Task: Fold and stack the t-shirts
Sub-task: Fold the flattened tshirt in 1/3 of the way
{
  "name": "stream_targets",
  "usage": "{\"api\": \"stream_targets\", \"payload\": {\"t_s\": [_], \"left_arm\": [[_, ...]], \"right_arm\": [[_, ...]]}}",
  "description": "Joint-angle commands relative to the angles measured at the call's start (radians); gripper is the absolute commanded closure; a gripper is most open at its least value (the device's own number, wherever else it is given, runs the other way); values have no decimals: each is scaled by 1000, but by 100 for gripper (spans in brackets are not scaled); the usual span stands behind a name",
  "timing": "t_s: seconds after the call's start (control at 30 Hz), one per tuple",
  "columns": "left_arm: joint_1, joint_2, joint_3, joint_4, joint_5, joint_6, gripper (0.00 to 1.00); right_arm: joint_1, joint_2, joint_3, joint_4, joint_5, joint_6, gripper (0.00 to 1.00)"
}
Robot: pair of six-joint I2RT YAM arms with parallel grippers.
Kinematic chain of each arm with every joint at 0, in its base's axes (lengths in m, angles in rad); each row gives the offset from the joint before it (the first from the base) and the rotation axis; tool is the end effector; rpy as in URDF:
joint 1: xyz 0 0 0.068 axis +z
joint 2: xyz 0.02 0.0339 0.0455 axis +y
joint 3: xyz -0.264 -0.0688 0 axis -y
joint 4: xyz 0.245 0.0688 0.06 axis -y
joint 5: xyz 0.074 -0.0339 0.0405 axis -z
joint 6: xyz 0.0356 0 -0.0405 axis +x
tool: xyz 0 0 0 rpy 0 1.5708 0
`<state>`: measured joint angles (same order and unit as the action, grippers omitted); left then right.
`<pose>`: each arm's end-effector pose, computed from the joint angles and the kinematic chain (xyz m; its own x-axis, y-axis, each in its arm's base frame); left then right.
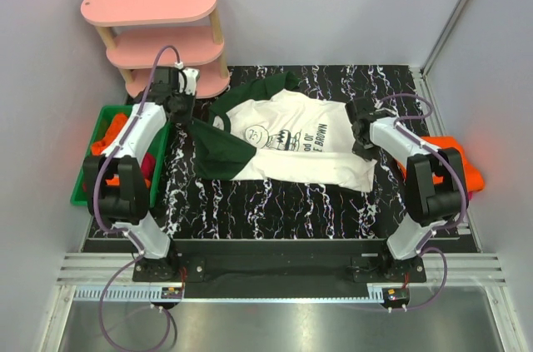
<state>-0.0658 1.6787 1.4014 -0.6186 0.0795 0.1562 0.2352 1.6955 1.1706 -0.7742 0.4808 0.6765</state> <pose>0.3679 -0.0271 0.2811 -0.7517 0.2049 -0.6269 0.2349 0.9714 0.0359 0.3182 0.0593 0.2029 -0.7843 0.3829 -0.4882 0.5195 0.8354 -0.1794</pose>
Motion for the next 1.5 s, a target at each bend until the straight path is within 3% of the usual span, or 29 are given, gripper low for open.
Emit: {"api": "stream_targets", "payload": {"t_s": [0.0, 0.53, 0.57, 0.6, 0.63, 0.67, 0.7, 0.73, 0.83, 0.93, 1.07, 1.13, 1.3, 1.4, 1.47], "left_arm": [[-38, 27, 59, 80, -46, 5, 100], [-75, 165, 179, 89, -70, -4, 100], [-75, 164, 179, 89, -72, -3, 94], [-75, 159, 177, 88, -70, -3, 86], [-75, 151, 170, 88, -66, 0, 65], [-75, 127, 165, 89, -61, 5, 52], [-75, 110, 159, 89, -61, 5, 38], [-75, 92, 153, 88, -61, 5, 20], [-75, 7, 136, 88, -69, 2, 9], [-74, -132, 81, 79, -44, -21, 5], [-92, -226, -18, 47, 99, -49, 12], [-114, -221, -51, 31, 124, -49, 16], [-175, -157, -80, -30, 174, -50, 33], [-203, -126, -103, -52, 175, -49, 40], [-215, -113, -111, -58, 164, -50, 40]], "right_arm": [[-17, 27, 28, 32, 41, 1, 100], [-56, 99, 32, 67, 39, -6, 100], [-56, 102, 34, 72, 38, -9, 95], [-56, 98, 31, 78, 36, -11, 76], [-56, 87, 26, 88, 30, -18, 67], [-56, 52, 21, 107, 31, -20, 58], [-56, 32, 12, 111, 33, -22, 42], [-56, 14, 14, 116, 35, -29, 19], [-56, -68, 21, 113, 25, -44, 7], [-47, -152, 12, 90, -30, -37, 10], [2, -243, -76, 90, -128, 21, 22], [74, -253, -109, 111, -130, 44, 29], [211, -205, -117, 121, -90, 38, 63], [254, -178, -98, 124, -70, 32, 73], [263, -154, -80, 125, -65, 25, 73]]}}
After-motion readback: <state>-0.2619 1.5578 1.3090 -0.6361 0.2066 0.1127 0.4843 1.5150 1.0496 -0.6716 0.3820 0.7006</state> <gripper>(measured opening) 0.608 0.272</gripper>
